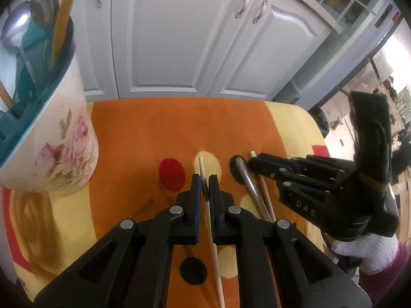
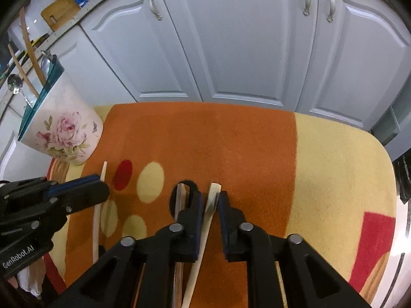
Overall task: Organize utensils
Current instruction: 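Grasp a wooden chopstick with the left tool while the right tool grasps a pale flat stick, then lift the chopstick and flat stick with both tools and carry them above the holder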
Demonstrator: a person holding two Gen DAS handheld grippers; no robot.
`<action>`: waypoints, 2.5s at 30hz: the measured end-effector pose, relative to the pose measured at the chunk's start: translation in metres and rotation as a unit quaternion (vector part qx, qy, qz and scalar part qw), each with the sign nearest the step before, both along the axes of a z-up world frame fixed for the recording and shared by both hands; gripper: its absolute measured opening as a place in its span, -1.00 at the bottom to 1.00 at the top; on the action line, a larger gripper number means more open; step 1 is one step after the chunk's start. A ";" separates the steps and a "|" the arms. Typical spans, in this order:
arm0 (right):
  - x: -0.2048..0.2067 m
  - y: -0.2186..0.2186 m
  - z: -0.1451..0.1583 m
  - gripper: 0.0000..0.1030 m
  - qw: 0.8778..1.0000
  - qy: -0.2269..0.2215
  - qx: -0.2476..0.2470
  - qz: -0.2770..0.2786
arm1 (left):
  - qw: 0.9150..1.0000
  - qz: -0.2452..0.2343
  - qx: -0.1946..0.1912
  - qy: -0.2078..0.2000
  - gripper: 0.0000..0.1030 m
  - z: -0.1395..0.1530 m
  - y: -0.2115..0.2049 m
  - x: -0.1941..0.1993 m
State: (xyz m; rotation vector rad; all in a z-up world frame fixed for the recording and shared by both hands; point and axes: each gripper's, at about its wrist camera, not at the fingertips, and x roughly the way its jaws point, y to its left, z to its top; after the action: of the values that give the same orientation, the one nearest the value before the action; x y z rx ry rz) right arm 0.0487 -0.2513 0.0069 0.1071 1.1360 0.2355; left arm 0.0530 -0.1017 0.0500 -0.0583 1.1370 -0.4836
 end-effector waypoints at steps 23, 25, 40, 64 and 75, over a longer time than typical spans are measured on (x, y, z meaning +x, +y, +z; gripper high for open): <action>-0.093 -0.004 0.131 -0.89 0.980 -0.178 0.080 0.026 | 0.996 -0.003 -0.062 -0.069 -0.93 0.084 0.030 -0.035; -0.096 -0.001 0.137 -0.89 0.979 -0.184 0.079 0.031 | 0.995 -0.002 -0.064 -0.076 -0.93 0.090 0.035 -0.038; -0.102 0.034 0.195 -0.89 0.965 -0.241 0.073 0.077 | 0.989 0.007 -0.086 -0.120 -0.94 0.148 0.079 -0.057; -0.044 0.137 0.275 -0.89 0.931 -0.326 0.093 0.138 | 0.965 0.097 -0.052 -0.238 -0.94 0.258 0.202 -0.037; 0.006 0.165 0.246 -0.89 0.939 -0.314 0.070 0.119 | 0.964 0.137 -0.020 -0.227 -0.94 0.213 0.207 0.007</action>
State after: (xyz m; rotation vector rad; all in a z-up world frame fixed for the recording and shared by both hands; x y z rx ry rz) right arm 0.0547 -0.0859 0.2526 0.0142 0.4899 0.5255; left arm 0.0600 0.1057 0.2634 -0.1303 0.6542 -0.2521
